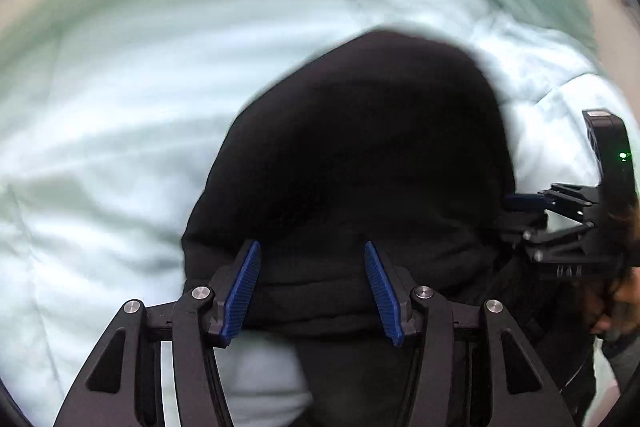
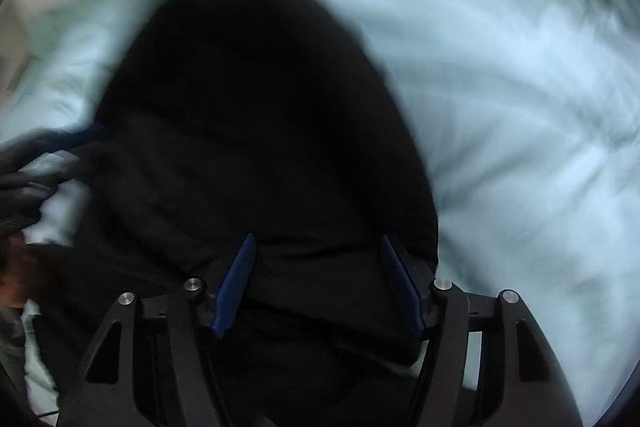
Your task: Fold large clothes
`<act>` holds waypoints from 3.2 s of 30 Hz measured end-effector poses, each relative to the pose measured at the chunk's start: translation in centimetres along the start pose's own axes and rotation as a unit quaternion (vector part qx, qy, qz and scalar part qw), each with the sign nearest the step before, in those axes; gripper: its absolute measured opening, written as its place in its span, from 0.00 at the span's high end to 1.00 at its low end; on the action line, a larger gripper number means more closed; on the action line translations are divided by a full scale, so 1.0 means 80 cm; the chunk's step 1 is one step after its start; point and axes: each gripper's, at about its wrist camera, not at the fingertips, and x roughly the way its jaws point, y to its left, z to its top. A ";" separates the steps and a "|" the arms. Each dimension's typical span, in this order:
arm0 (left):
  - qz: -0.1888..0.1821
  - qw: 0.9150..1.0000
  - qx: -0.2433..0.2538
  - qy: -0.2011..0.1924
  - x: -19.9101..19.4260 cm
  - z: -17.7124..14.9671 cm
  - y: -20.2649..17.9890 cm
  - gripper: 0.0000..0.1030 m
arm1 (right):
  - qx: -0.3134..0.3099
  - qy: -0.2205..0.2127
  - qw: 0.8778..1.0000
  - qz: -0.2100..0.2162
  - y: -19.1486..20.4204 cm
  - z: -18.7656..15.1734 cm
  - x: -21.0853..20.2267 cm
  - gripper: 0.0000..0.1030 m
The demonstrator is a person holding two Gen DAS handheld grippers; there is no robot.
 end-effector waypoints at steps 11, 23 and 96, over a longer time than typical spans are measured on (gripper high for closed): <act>-0.082 0.994 -0.022 -0.064 -0.069 -0.012 0.025 0.46 | 0.003 -0.069 0.997 0.023 -0.024 -0.008 -0.117 0.35; -0.068 0.997 -0.041 -0.022 -0.044 -0.022 0.056 0.46 | -0.008 0.012 1.000 0.022 -0.047 0.000 -0.060 0.46; -0.189 0.978 -0.079 -0.028 -0.252 -0.246 -0.129 0.53 | -0.013 -0.018 0.993 0.119 0.112 -0.168 -0.218 0.39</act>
